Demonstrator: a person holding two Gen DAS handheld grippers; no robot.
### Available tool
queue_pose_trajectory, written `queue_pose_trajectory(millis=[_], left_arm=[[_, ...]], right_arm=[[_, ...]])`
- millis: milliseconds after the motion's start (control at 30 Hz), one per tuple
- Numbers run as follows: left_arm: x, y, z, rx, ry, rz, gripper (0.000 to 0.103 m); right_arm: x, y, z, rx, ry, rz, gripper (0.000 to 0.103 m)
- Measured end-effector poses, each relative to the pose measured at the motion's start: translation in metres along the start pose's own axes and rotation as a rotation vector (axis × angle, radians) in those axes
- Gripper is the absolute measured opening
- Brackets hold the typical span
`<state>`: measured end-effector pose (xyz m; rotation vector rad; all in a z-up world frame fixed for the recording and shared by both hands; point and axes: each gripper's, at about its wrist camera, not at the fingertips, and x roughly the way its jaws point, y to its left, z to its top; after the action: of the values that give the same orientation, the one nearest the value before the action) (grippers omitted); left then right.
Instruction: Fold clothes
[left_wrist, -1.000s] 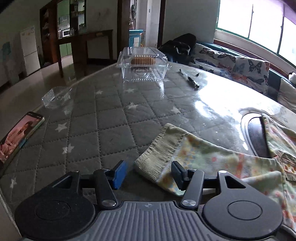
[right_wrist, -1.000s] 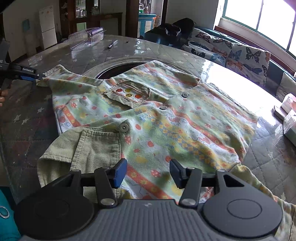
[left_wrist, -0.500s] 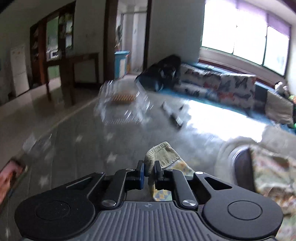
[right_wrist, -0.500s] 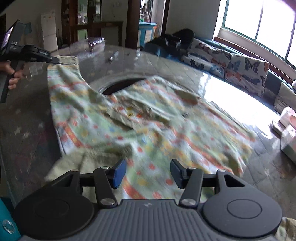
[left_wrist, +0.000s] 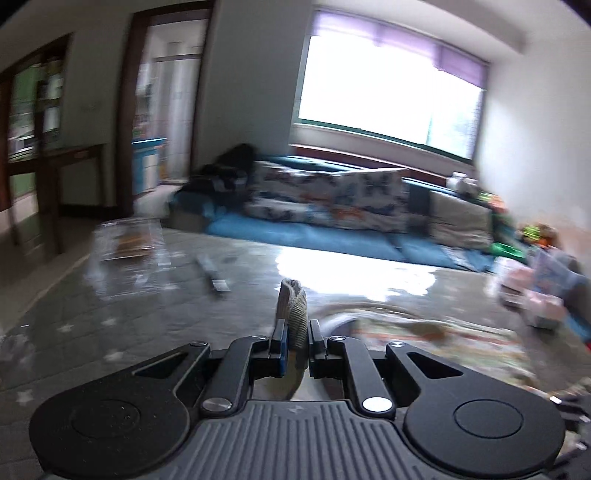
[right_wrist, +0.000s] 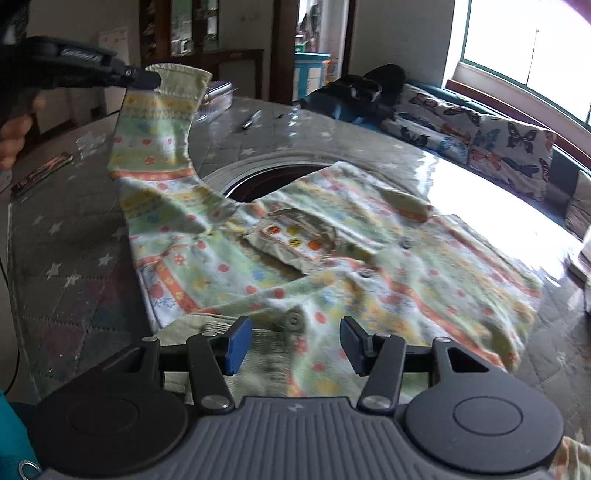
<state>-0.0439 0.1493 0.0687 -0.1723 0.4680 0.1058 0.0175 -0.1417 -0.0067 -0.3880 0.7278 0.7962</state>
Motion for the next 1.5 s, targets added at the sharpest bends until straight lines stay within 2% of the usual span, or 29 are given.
queue_pose_trajectory(millis=[267, 367, 400, 500, 533, 600, 667, 733, 900, 1000, 1033, 1067, 1167, 1400, 1500], left_arm=[[0.010, -0.100, -0.024, 0.096, 0.075, -0.310, 0.011], [0.024, -0.128, -0.039, 0.128, 0.144, -0.366, 0.013], [0.028, -0.134, -0.044, 0.135, 0.169, -0.379, 0.016], [0.031, -0.144, -0.058, 0.171, 0.212, -0.393, 0.042], [0.032, -0.143, -0.061, 0.179, 0.220, -0.384, 0.051], [0.035, -0.137, -0.064, 0.183, 0.231, -0.357, 0.058], [0.039, -0.122, -0.061, 0.170, 0.234, -0.307, 0.069], [0.044, -0.107, -0.060, 0.160, 0.230, -0.239, 0.089], [0.058, -0.077, -0.061, 0.163, 0.210, -0.086, 0.097], [0.067, -0.062, -0.062, 0.154, 0.215, -0.032, 0.098], [0.069, -0.059, -0.064, 0.155, 0.219, -0.023, 0.099], [0.071, -0.057, -0.065, 0.156, 0.223, -0.014, 0.099], [0.078, -0.049, -0.071, 0.160, 0.234, 0.012, 0.100], [0.086, -0.043, -0.075, 0.175, 0.231, 0.059, 0.100], [0.091, -0.039, -0.077, 0.173, 0.239, 0.086, 0.100]], right_arm=[[-0.025, -0.031, -0.022, 0.130, -0.020, -0.072, 0.054], [-0.033, -0.041, -0.029, 0.179, -0.023, -0.097, 0.054], [-0.035, -0.044, -0.032, 0.195, -0.024, -0.101, 0.054], [-0.040, -0.052, -0.037, 0.240, -0.027, -0.108, 0.053], [-0.041, -0.054, -0.038, 0.256, -0.029, -0.103, 0.052], [-0.041, -0.057, -0.038, 0.283, -0.031, -0.092, 0.052], [-0.037, -0.055, -0.036, 0.287, -0.028, -0.072, 0.051], [-0.032, -0.053, -0.033, 0.291, -0.025, -0.052, 0.051], [-0.010, -0.042, -0.029, 0.312, 0.011, -0.019, 0.044], [-0.002, -0.042, -0.031, 0.337, 0.029, -0.021, 0.037], [-0.001, -0.042, -0.031, 0.342, 0.029, -0.024, 0.034], [-0.001, -0.041, -0.031, 0.345, 0.028, -0.029, 0.021], [-0.004, -0.042, -0.028, 0.351, 0.026, -0.056, 0.007], [-0.034, -0.037, -0.009, 0.301, -0.083, -0.125, 0.003], [-0.031, -0.043, -0.012, 0.317, -0.079, -0.171, 0.003]])
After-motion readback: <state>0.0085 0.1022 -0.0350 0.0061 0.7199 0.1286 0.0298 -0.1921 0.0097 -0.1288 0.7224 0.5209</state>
